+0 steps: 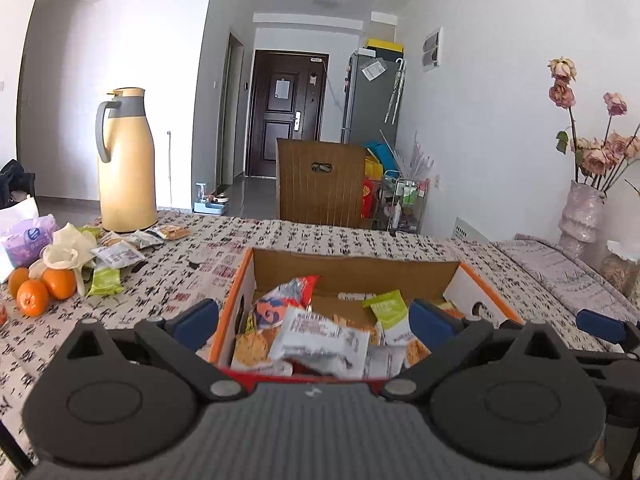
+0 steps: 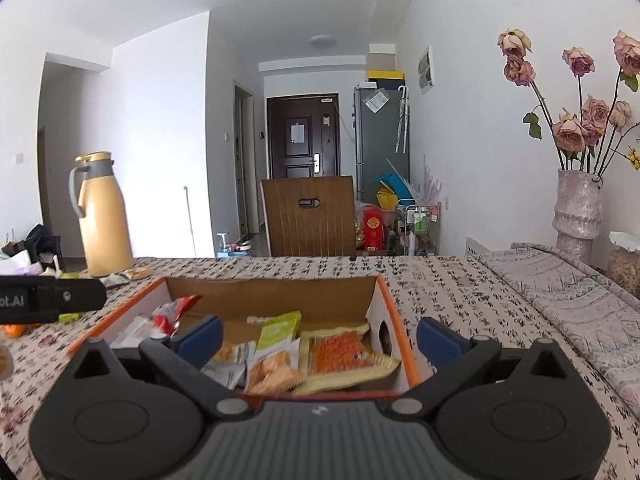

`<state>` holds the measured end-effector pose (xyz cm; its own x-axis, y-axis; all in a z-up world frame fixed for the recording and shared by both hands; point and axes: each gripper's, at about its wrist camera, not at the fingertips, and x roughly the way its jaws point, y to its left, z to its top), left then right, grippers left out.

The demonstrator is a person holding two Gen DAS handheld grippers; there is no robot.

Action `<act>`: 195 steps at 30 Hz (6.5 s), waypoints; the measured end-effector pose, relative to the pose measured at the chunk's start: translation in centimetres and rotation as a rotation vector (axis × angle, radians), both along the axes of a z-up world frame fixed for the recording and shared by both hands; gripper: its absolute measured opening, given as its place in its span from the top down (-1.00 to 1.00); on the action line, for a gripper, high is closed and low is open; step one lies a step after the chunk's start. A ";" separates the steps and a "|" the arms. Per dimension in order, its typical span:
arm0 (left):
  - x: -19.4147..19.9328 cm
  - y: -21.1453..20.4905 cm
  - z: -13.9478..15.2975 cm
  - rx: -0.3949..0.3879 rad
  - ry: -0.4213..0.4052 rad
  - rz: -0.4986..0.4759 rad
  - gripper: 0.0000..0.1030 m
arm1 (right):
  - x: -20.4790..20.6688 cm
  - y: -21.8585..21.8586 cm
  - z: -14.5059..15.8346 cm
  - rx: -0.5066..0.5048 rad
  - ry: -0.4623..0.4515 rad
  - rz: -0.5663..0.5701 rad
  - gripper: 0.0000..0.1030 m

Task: Organize snacks
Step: 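Move both tools from the box back over the remaining snacks, then grasp a white printed packet with the right tool while the left tool grasps the green stick packet, then carry both packets into the box and open both tools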

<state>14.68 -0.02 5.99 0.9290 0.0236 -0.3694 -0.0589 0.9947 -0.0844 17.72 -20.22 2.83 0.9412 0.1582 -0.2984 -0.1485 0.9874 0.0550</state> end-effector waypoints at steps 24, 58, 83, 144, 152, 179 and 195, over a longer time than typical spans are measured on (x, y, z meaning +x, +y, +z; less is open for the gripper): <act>-6.4 2.7 -6.7 0.020 0.143 -0.022 -1.00 | -8.1 -0.1 -5.2 -0.026 0.151 -0.012 -1.00; -5.8 3.3 -9.1 -0.022 0.199 -0.034 -1.00 | -8.9 2.0 -8.6 -0.077 0.277 0.046 -0.57; -6.2 1.7 -8.1 -0.005 0.198 -0.053 -1.00 | -10.5 0.2 -7.4 -0.037 0.199 0.071 0.23; -6.5 -8.1 -4.0 0.135 0.120 -0.284 0.34 | -10.0 -5.8 -4.7 0.087 0.109 0.013 0.22; -5.8 -7.3 -1.5 0.099 0.025 -0.266 0.34 | -8.2 -4.6 -2.5 0.072 0.064 0.008 0.22; 7.8 -5.9 0.1 0.094 -0.048 -0.081 0.34 | 7.2 -0.8 0.5 0.047 0.037 0.020 0.22; 10.2 -3.4 -3.6 0.027 0.037 -0.069 -0.07 | 9.1 -0.7 -3.2 0.068 0.124 0.012 0.10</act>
